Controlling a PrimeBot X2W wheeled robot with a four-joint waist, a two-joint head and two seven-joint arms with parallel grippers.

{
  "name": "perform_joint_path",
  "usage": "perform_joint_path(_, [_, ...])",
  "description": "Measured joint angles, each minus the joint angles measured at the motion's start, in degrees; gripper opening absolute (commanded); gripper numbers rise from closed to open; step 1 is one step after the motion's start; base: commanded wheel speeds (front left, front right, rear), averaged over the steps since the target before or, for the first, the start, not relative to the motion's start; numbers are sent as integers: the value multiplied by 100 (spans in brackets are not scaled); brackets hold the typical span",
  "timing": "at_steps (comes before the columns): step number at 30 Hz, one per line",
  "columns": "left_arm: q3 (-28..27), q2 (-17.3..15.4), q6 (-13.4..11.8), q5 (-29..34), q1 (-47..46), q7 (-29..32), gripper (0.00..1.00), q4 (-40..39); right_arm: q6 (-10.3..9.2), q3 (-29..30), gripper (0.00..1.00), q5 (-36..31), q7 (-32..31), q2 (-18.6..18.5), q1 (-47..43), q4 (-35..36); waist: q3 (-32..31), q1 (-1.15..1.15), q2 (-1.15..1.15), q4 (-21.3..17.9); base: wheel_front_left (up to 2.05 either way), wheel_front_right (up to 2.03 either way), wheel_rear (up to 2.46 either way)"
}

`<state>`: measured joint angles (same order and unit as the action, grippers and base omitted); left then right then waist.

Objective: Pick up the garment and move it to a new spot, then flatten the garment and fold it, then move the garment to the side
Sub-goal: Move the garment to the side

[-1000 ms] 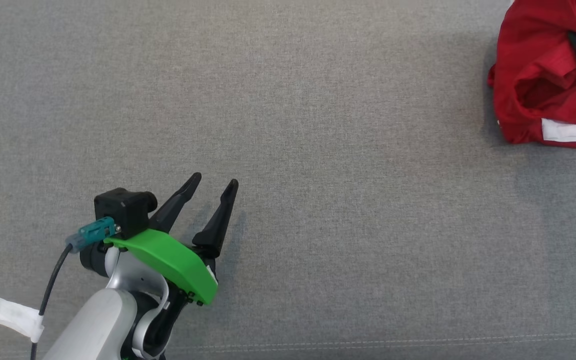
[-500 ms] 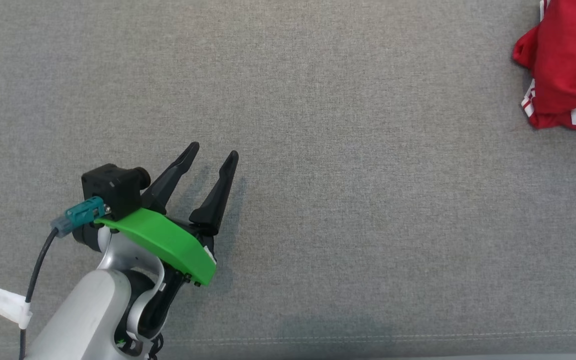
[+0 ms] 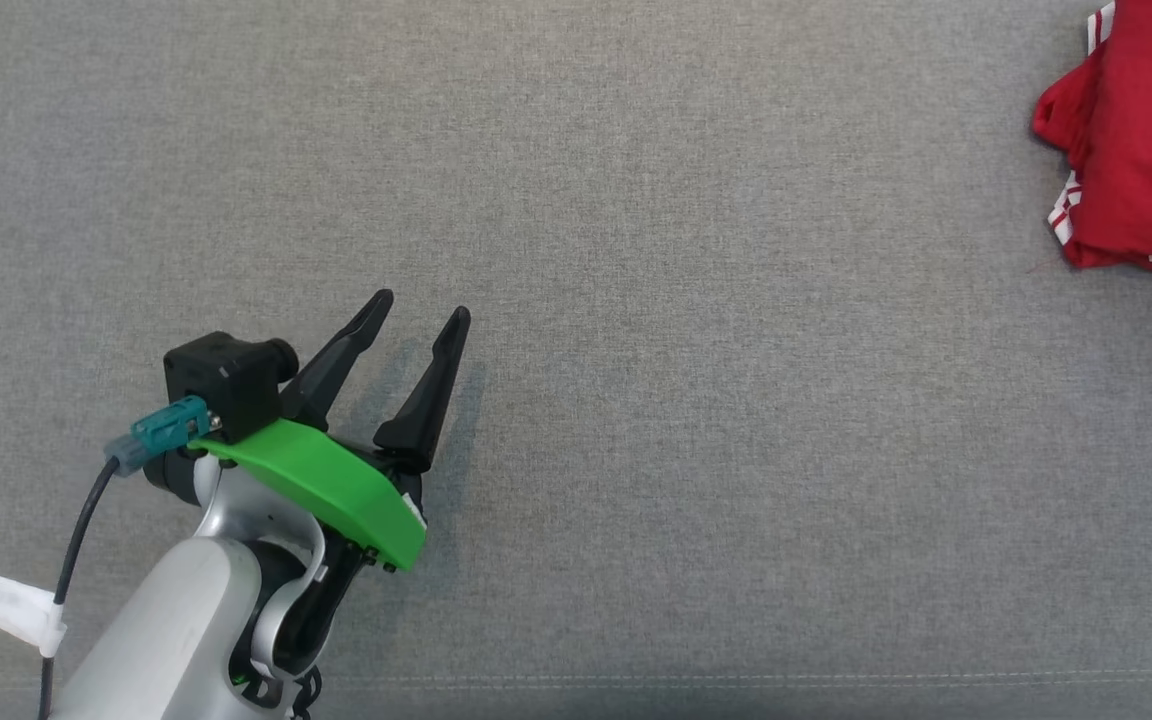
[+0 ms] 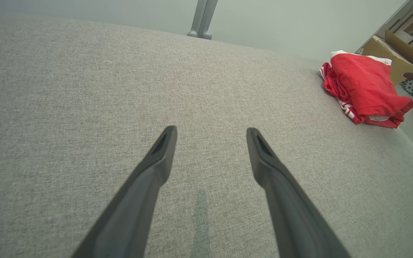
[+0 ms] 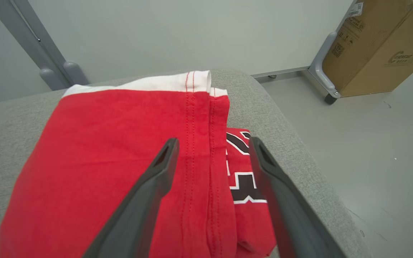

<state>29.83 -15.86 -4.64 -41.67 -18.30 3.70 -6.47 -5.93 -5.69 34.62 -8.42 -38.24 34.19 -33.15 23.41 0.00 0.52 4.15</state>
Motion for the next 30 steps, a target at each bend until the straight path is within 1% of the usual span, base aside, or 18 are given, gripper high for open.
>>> perform_joint_path(4, [-7,19,45,-1,1,-83,100,93,4,-85,100,-85,328,92,-43,70,-150,0,0,-8,0,0,0])
perform_joint_path(5, [-25,27,54,-1,2,-134,100,174,11,-127,100,-91,520,200,-39,222,-243,0,0,-22,0,0,0])
perform_joint_path(6, [-25,27,54,-1,2,-134,100,174,11,-127,100,-91,520,200,-39,222,-243,0,0,-22,0,0,0])
perform_joint_path(7, [-54,27,54,-3,10,-186,100,241,21,-215,100,-103,673,342,-38,400,-347,0,0,-42,0,0,0])
perform_joint_path(9, [-111,29,53,-14,15,-236,100,281,51,-301,100,-141,809,466,-39,546,-461,0,0,-70,0,0,0])
perform_joint_path(16, [-400,26,35,-62,185,-443,100,474,265,-611,100,-259,1202,767,-116,1071,-916,0,0,-200,0,0,0])
perform_joint_path(18, [-464,25,26,-92,234,-515,100,528,369,-771,100,-319,1291,825,-224,1222,-1055,0,0,-243,0,0,0])
perform_joint_path(22, [-560,14,-16,-92,314,-602,100,597,421,-901,100,-337,1481,1003,-528,1416,-1335,0,0,-318,0,0,0])
perform_joint_path(24, [-560,-27,-21,-29,360,-638,100,633,422,-937,100,-363,1578,1061,-709,1507,-1477,0,0,-346,0,0,0])
perform_joint_path(30, [-666,-81,-90,32,644,-795,100,737,243,-977,100,-397,1806,1237,-1313,1801,-1871,0,0,-380,0,0,0])
